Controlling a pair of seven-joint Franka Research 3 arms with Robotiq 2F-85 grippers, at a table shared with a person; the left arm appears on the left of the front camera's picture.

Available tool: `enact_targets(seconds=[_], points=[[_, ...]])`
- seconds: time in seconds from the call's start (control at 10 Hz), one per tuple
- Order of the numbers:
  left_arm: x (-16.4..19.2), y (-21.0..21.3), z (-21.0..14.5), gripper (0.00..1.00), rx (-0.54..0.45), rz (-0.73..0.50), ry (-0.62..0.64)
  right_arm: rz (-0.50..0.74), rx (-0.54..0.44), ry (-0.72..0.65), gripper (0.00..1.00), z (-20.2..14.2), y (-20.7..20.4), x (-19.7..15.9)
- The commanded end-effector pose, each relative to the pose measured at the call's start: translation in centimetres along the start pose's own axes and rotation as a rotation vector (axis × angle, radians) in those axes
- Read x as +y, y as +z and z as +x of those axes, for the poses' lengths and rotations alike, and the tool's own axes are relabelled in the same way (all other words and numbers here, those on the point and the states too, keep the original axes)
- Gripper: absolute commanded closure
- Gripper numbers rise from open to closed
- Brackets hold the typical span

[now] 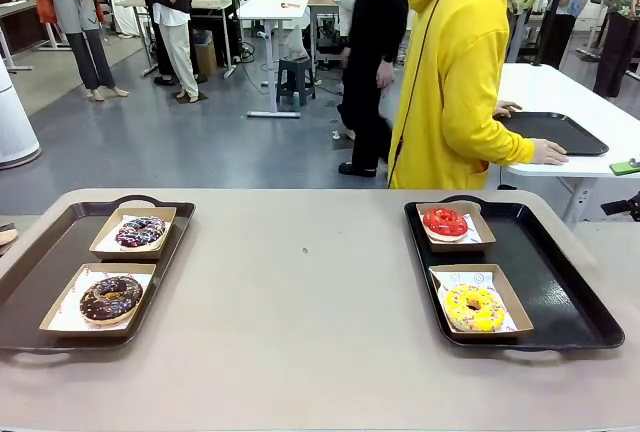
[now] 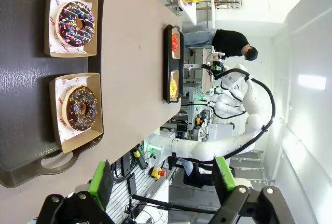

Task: Individually package the donuts and arrange them on the tray.
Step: Place the picked Paper togo box on the Handle tray.

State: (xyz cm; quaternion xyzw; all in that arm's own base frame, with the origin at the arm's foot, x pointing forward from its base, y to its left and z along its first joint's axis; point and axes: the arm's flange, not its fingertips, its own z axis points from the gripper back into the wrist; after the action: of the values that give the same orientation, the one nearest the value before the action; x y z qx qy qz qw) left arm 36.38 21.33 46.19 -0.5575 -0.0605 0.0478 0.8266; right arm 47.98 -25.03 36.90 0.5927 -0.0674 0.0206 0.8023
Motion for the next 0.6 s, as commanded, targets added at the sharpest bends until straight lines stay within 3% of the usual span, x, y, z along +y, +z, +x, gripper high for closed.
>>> enact_targets(seconds=[0.0,0.5], points=[[-0.07,0.18,-0.32,0.0,0.001,0.016,-0.007,-0.001,0.0,-0.005,0.0,-0.33,0.02,0.13],[-0.07,0.18,-0.32,0.0,0.001,0.016,-0.007,-0.001,0.0,-0.005,0.0,-0.33,0.02,0.13]])
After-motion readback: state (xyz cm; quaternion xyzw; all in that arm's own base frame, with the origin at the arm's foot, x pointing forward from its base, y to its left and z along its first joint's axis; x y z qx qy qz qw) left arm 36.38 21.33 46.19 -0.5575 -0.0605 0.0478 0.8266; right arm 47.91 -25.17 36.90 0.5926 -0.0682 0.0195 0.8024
